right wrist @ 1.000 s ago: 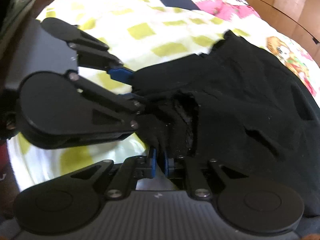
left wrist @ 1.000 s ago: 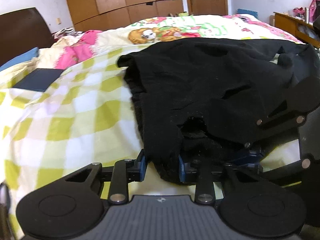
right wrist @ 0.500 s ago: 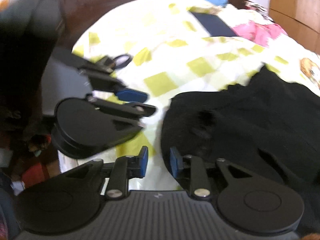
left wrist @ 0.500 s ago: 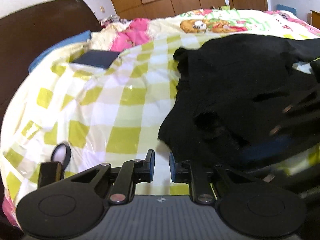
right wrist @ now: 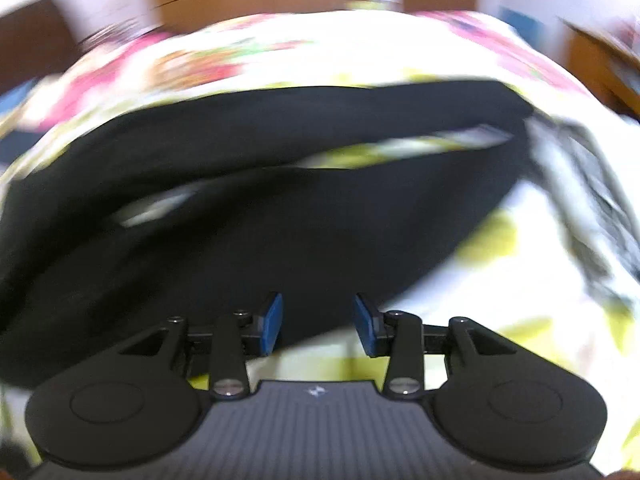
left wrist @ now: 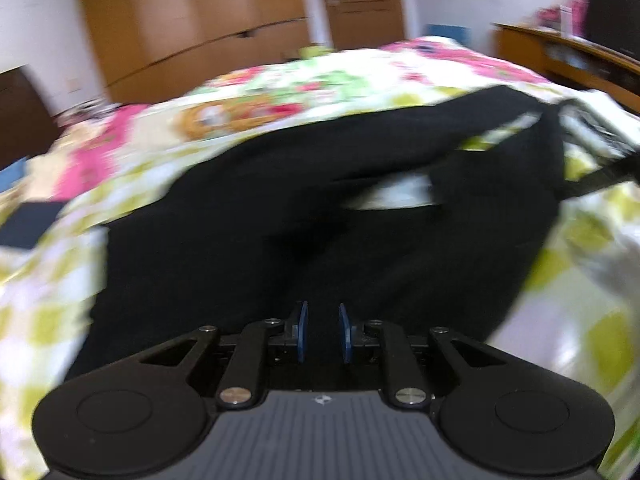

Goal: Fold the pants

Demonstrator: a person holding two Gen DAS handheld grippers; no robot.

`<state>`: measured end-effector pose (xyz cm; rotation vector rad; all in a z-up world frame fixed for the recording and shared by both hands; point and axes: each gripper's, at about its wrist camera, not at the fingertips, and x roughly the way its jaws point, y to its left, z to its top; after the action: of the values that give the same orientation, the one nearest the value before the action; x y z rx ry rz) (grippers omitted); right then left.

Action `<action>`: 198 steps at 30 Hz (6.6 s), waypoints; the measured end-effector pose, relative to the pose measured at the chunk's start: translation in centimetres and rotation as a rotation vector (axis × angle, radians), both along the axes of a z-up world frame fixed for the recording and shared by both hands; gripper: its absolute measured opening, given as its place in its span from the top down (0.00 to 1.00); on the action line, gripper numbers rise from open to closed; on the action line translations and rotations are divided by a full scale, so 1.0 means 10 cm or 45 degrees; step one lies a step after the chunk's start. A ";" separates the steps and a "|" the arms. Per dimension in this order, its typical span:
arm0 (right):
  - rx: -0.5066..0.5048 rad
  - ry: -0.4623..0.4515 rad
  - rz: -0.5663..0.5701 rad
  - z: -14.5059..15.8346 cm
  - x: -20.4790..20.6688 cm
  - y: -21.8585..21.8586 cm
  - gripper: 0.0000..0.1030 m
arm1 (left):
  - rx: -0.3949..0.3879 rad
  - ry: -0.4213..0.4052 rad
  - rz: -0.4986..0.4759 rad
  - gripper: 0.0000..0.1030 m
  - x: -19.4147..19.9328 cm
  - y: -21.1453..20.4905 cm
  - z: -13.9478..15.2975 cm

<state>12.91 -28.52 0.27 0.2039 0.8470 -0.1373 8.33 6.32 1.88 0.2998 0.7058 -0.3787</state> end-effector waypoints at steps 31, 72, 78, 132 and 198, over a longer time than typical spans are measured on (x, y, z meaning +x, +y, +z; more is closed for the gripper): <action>0.916 -0.571 -0.238 -0.25 0.76 -1.44 0.77 | 0.100 0.075 -0.333 0.62 0.46 -1.84 -0.38; 0.702 -0.533 -0.241 0.20 0.21 -1.47 0.94 | 0.049 0.034 -0.401 0.56 0.35 -1.99 -0.31; 0.522 -0.507 -0.381 0.40 -0.42 -1.66 0.94 | -0.040 0.027 -0.483 0.55 0.13 -2.19 -0.21; -0.287 -0.006 1.224 0.05 3.35 2.09 0.44 | 0.440 0.002 0.125 0.39 2.65 1.37 -0.17; -0.279 0.084 1.232 0.28 0.13 2.08 0.95 | 0.654 -0.135 -0.008 0.74 -0.14 1.22 -0.13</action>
<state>14.18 -7.71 3.11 -0.4267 0.9101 0.6706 6.91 18.50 0.59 0.8025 0.6909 -0.1796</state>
